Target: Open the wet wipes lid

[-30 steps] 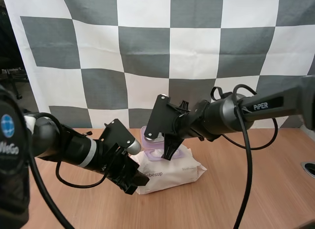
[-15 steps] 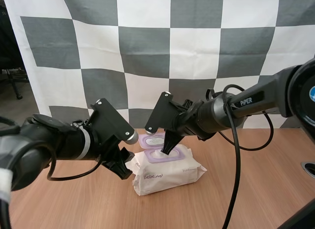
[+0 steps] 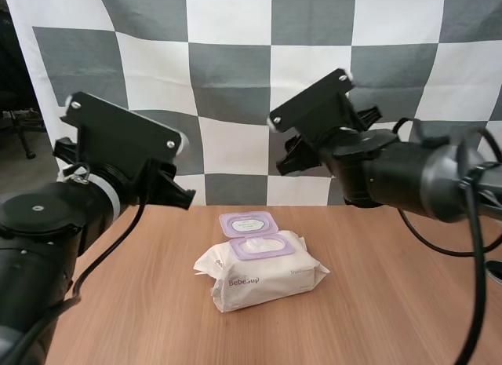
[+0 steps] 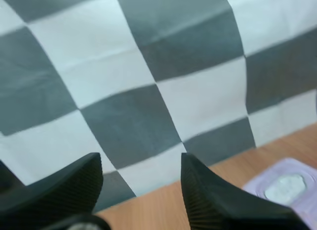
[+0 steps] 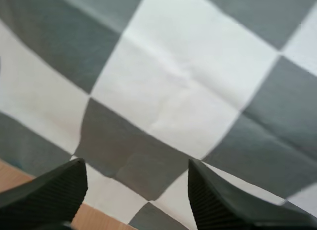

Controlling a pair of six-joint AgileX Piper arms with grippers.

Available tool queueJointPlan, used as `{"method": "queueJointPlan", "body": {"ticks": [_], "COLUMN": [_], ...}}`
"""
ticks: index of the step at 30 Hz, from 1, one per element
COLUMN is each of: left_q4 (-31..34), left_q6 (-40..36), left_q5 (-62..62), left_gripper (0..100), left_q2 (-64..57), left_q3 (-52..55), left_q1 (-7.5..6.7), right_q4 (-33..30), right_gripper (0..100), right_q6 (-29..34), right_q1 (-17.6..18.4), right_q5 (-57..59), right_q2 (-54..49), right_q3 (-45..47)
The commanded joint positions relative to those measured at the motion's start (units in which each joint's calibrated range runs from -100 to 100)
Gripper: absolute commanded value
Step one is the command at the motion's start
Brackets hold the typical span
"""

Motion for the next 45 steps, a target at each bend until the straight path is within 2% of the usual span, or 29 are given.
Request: {"method": "queueJointPlan", "body": {"ticks": [1, 4, 7, 10, 12, 16, 19, 21, 24, 29, 35, 41, 45], "left_q4": [-19.19, -17.88, -14.57, -10.21, -3.91, 8.15, 15.76, 18.02, 20.37, 19.17, 19.41, 19.41, 18.86], "left_q6": [-0.07, 0.05, -0.29, -6.24, -12.07, -20.71, -28.26, -32.14, -32.06, -32.06, -27.13, -27.13, -28.72], "left_q5": [-13.55, -14.41, -9.37, -3.86, 0.14, 2.50, -1.25, -2.47, -2.60, -2.63, -6.83, -11.36, -11.15], "left_gripper": [79, 79, 79, 79, 79, 79, 88, 96, 99, 99, 99, 99, 99], "left_q2": [-6.76, -12.15, -19.31, -27.17, -32.47, -36.04, -36.04, -35.43, -35.27, -35.27, -35.27, -35.14, -35.13], "left_q3": [-2.15, -2.84, -2.53, -1.13, 0.20, 3.24, 6.62, 9.83, 14.26, 21.69, 22.17, 22.17, 23.91], "left_q1": [0.01, 0.01, 0.01, 0.01, 0.01, 0.01, 0.01, 0.01, 0.01, 0.01, 0.01, 0.01, 0.01], "right_q4": [7.50, 12.44, 21.58, 23.91, 23.28, 22.33, 23.20, 24.23, 24.23, 24.23, 24.23, 22.80, 17.78], "right_gripper": [98, 98, 98, 92, 85, 62, 49, 46, 46, 46, 46, 46, 46], "right_q6": [0.00, 0.00, 0.00, 0.00, 0.00, 0.00, 0.00, 0.00, 0.00, 0.00, 0.00, 0.00, 0.00], "right_q1": [0.01, 0.01, 0.01, 0.01, 0.01, 0.01, 0.01, 0.01, 0.01, 0.01, 0.01, 0.01, 0.01], "right_q5": [-26.83, -33.14, -36.79, -43.82, -46.14, -45.44, -40.58, -37.25, -32.08, -22.85, -7.53, -5.71, -6.03], "right_q2": [-21.89, -28.08, -32.61, -33.03, -33.03, -33.03, -32.91, -33.03, -33.03, -32.91, -30.88, -30.88, -31.02], "right_q3": [-0.02, -0.02, -0.02, 0.66, 0.81, 0.69, 0.69, 0.87, 2.54, 5.18, 8.38, 8.38, 8.38]}}
